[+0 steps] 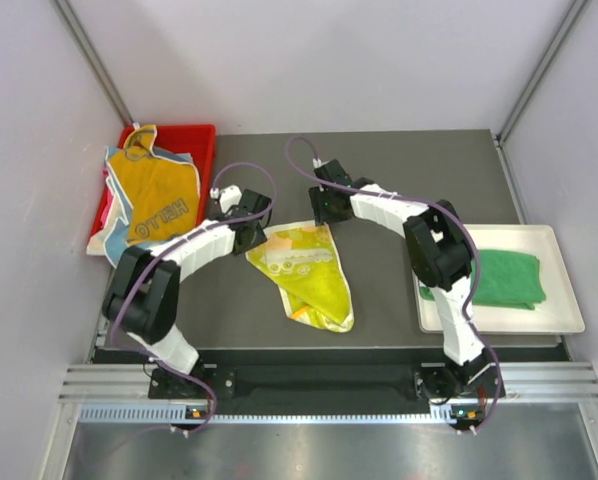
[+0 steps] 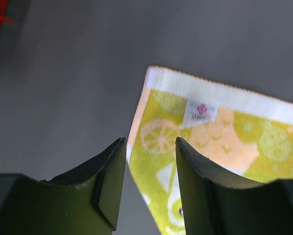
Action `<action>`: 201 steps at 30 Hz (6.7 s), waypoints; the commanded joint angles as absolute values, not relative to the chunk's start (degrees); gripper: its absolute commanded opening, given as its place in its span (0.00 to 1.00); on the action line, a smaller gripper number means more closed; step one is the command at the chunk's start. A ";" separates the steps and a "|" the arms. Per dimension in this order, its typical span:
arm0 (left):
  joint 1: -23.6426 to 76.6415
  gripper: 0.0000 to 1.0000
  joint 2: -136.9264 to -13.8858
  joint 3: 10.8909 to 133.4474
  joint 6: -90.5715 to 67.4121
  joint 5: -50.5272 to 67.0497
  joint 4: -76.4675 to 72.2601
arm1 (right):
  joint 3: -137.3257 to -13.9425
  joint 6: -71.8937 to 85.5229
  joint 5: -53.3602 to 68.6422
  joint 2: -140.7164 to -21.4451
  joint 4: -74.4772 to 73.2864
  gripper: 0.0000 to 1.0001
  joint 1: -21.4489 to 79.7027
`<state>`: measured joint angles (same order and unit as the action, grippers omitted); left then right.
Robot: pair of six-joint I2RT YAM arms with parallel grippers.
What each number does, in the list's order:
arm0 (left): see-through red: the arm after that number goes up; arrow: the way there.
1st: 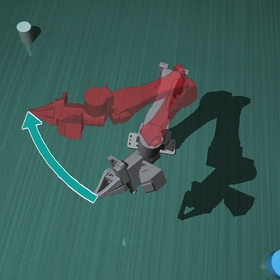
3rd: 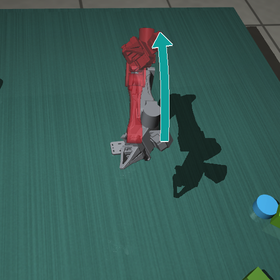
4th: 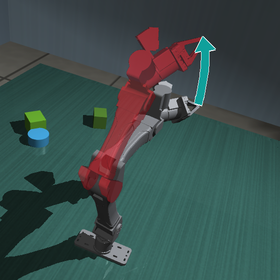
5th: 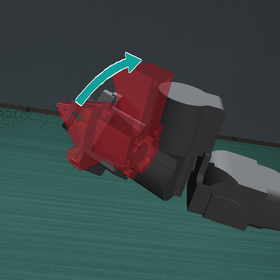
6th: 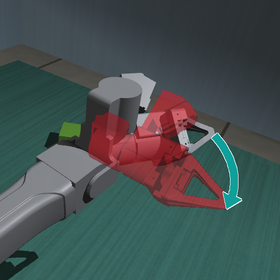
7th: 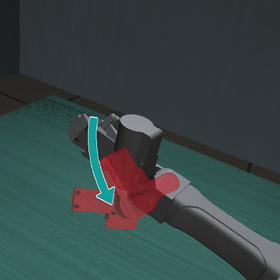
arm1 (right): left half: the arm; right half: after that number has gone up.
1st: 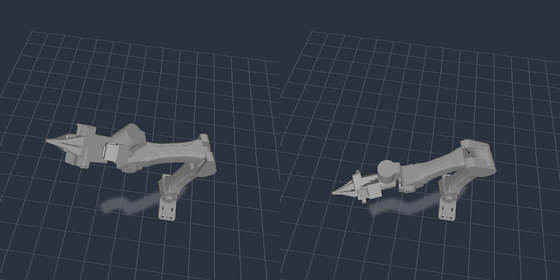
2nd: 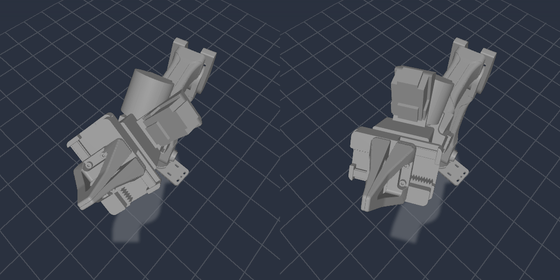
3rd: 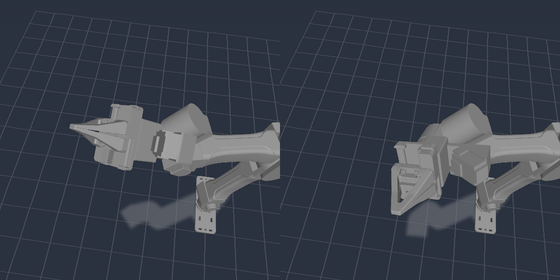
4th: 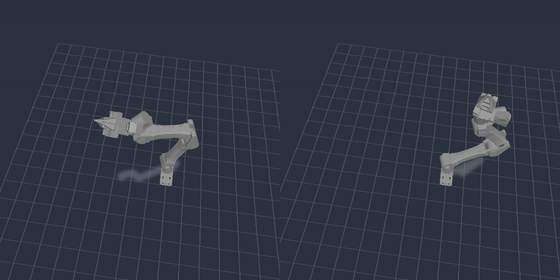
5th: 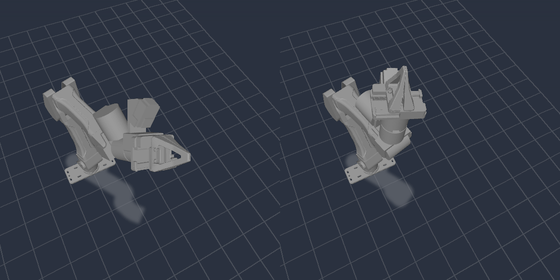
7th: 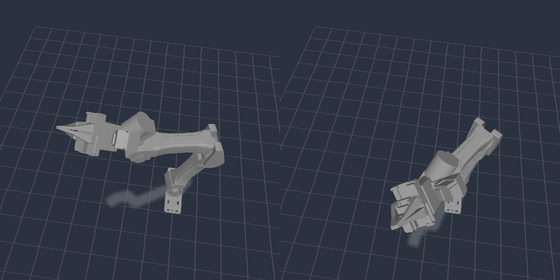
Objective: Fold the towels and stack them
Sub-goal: Flatten out the crumpled towel, then fold the towel
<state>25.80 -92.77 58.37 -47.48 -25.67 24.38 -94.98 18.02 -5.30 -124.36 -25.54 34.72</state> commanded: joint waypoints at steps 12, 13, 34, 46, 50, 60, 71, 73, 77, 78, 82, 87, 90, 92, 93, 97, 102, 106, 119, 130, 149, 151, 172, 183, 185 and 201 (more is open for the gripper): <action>21.18 0.50 -106.51 69.52 -41.40 -23.64 20.82 | -95.54 17.49 -8.53 -125.07 -24.79 0.22 35.95; 21.01 0.50 -106.96 69.87 -41.31 -23.73 20.83 | -95.54 17.49 -8.44 -124.81 -24.70 0.19 35.95; 19.51 0.28 -111.71 69.70 -39.20 -24.26 19.25 | -94.57 17.75 -8.00 -122.44 -23.65 0.11 34.81; 20.39 0.00 -100.30 72.25 -35.07 -20.04 22.40 | -90.45 17.93 -9.67 -110.95 -19.87 0.02 34.28; 23.28 0.00 -91.52 71.63 -32.18 -18.28 24.25 | -86.49 18.54 -9.93 -102.59 -18.55 0.00 34.28; 38.48 0.00 -69.10 69.44 -28.13 -19.95 34.27 | -76.12 16.88 -12.65 -77.10 -19.85 0.00 38.93; 44.47 0.00 -47.30 71.53 -25.84 -9.58 37.71 | -77.87 15.29 -25.47 -58.45 -26.54 0.00 57.73; 44.38 0.00 -46.85 72.85 -25.14 -10.19 37.88 | -79.45 15.21 -27.67 -57.92 -26.89 0.00 60.29; 44.38 0.00 -48.95 75.14 -24.61 -14.67 35.95 | -82.26 13.37 -31.62 -59.50 -27.42 0.00 60.56; 44.38 0.00 -49.91 75.84 -24.70 -18.25 36.03 | -83.48 12.75 -32.95 -60.55 -27.33 0.00 60.47; 43.69 0.00 -56.75 81.19 -25.84 -28.36 36.47 | -86.04 10.72 -33.59 -64.07 -26.72 0.00 54.60; 43.42 0.00 -58.80 86.13 -23.47 -26.64 33.32 | -89.46 9.94 -28.30 -63.46 -26.89 0.00 47.29; 43.42 0.00 -59.15 89.47 -20.58 -21.55 34.01 | -92.54 8.88 -27.17 -63.28 -28.65 0.00 47.20; 43.42 0.00 -58.80 91.22 -19.87 -17.69 34.98 | -93.25 9.40 -24.44 -62.76 -29.70 0.00 47.29; 43.42 0.00 -58.54 91.75 -19.52 -16.27 35.24 | -93.69 9.75 -23.48 -62.14 -29.88 0.00 47.20; 43.50 0.00 -56.08 93.95 -18.81 -11.61 36.73 | -94.22 11.68 -18.65 -60.21 -30.93 0.00 47.29; 43.42 0.00 -53.09 95.80 -18.63 -7.04 38.58 | -97.11 13.27 -13.98 -58.62 -32.25 0.00 47.55; 43.42 0.00 -51.95 97.90 -19.25 -5.19 39.02 | -100.36 14.59 -10.73 -58.36 -33.22 0.00 47.99; 43.33 0.00 -61.69 97.12 -21.19 -19.33 38.34 | -101.18 13.71 -10.56 -68.10 -34.72 0.00 42.22; 19.70 0.00 -93.92 94.29 -24.52 -0.36 18.03 | -98.08 16.69 8.95 -94.37 -18.82 0.00 20.22; 15.64 0.00 -109.98 98.81 -24.43 6.67 11.53 | -95.03 19.16 11.34 -107.33 -8.98 0.00 13.89; 16.08 0.00 -107.59 91.69 -24.87 6.59 10.29 | -90.03 19.34 10.90 -104.17 -8.79 0.00 14.59; 28.65 0.00 -83.60 55.37 -30.76 -3.07 8.87 | -52.21 25.40 6.77 -78.32 -7.29 0.00 22.76; 32.43 0.00 -80.86 51.77 -31.38 -5.18 13.53 | -46.24 26.28 5.01 -73.48 -9.05 0.00 26.10; 32.96 0.00 -80.07 50.80 -31.55 -5.19 13.45 | -45.71 26.46 4.75 -73.21 -9.32 0.00 26.37; 34.63 0.01 -79.10 48.69 -31.64 -4.57 14.06 | -42.37 27.33 2.81 -71.54 -10.10 0.00 28.74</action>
<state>34.24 -81.34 48.99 -31.55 -4.14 14.09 -42.74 27.11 4.27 -73.43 -10.59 27.99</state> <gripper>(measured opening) 0.033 0.014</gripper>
